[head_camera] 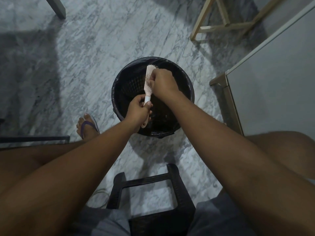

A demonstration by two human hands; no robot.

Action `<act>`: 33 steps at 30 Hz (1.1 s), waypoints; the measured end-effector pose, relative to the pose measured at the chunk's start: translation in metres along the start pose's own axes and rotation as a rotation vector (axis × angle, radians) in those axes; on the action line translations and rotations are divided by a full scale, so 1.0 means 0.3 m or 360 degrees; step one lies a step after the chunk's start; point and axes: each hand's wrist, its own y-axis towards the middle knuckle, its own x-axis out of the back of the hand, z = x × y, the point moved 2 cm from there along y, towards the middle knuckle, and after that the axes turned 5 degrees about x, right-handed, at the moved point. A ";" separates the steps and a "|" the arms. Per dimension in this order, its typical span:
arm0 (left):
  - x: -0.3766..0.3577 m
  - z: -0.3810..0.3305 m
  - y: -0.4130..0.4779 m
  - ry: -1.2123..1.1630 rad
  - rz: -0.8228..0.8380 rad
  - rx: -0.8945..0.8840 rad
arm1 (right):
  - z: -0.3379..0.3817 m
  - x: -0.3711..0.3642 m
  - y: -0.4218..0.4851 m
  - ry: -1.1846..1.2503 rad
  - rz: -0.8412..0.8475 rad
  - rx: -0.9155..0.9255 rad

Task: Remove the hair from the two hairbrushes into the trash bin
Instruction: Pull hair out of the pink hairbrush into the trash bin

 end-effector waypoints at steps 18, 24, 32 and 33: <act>0.022 0.002 -0.013 -0.0217 0.0121 0.0113 | -0.056 0.152 -0.022 0.0756 -0.0680 0.0144; 0.026 -0.019 -0.015 -0.0265 0.0135 0.0075 | -0.238 0.028 -0.055 0.0355 -0.0100 -0.0337; 0.008 -0.022 -0.023 -0.0275 0.0163 0.0070 | -0.110 0.047 -0.070 0.0274 -0.0242 -0.0067; 0.005 -0.020 -0.023 -0.0266 0.0166 0.0064 | -0.083 0.046 -0.054 0.0276 -0.0261 0.0026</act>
